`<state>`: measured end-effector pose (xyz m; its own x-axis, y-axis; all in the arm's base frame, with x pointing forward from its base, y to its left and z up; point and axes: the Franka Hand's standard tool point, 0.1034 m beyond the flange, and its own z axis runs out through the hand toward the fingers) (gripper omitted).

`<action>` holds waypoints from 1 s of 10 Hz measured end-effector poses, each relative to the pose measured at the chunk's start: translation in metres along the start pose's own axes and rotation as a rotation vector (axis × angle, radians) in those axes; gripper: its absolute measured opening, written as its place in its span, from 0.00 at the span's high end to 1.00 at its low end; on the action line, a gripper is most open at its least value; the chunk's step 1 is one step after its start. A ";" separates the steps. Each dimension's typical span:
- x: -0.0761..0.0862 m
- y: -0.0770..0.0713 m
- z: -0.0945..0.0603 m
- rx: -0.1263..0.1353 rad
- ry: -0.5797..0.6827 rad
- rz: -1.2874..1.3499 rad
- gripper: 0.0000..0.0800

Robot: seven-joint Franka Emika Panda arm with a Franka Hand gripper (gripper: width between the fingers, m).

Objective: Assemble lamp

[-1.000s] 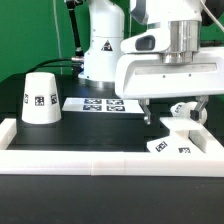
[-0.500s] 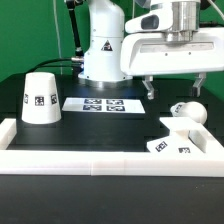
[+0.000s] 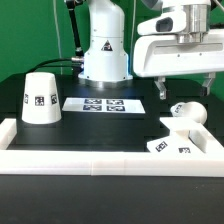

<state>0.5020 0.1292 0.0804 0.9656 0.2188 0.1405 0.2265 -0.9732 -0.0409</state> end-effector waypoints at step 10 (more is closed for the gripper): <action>-0.020 -0.046 0.010 0.012 -0.155 -0.135 0.13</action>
Offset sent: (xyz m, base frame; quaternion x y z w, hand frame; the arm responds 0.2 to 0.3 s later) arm -0.0171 0.0259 -0.0056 -0.0322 0.0173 -0.1230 0.9917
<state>0.4735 0.1701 0.0693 0.9343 0.3563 -0.0086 0.3557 -0.9336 -0.0441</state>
